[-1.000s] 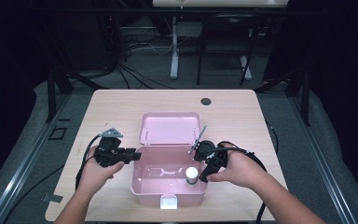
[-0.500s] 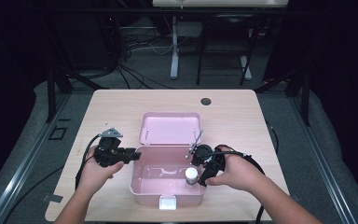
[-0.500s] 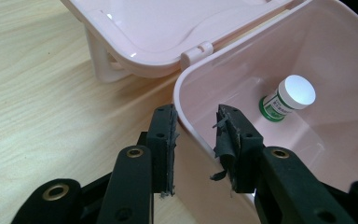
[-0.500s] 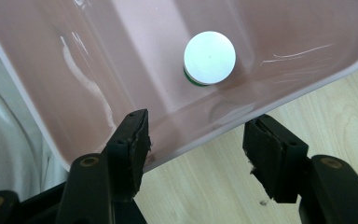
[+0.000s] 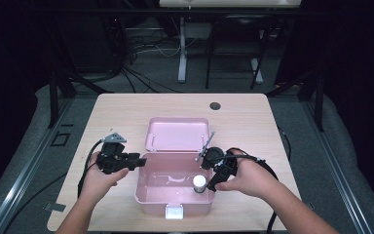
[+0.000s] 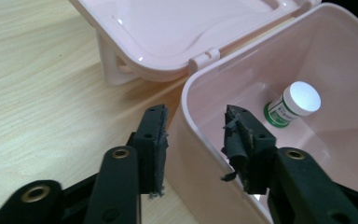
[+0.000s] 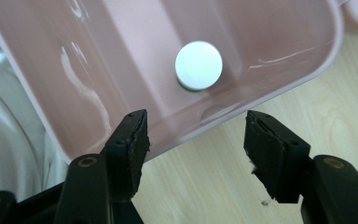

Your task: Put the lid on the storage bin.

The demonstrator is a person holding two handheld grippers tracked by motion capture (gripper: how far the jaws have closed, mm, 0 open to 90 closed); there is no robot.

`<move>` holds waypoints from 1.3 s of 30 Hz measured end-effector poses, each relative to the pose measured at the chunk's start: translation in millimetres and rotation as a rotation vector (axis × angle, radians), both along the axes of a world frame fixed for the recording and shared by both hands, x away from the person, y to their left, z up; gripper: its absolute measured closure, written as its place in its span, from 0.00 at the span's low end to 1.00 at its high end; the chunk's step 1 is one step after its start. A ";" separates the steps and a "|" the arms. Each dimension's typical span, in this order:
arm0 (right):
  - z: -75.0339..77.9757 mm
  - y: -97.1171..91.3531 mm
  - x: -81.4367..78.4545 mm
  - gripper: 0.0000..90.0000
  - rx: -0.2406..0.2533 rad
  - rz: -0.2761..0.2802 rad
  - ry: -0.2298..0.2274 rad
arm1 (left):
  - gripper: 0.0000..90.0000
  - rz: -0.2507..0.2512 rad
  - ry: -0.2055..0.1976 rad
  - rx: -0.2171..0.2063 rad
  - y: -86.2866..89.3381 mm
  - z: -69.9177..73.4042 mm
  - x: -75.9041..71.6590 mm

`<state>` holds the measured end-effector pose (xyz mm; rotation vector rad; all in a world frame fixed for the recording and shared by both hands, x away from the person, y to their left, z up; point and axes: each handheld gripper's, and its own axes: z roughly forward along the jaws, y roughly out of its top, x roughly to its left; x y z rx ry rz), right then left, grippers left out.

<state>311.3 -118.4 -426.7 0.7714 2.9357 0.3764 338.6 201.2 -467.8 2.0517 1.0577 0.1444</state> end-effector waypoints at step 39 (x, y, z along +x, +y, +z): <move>8.9 -15.9 71.7 0.60 0.304 -0.378 -0.176 | 0.56 -0.022 -0.041 0.006 -1.4 5.0 -4.7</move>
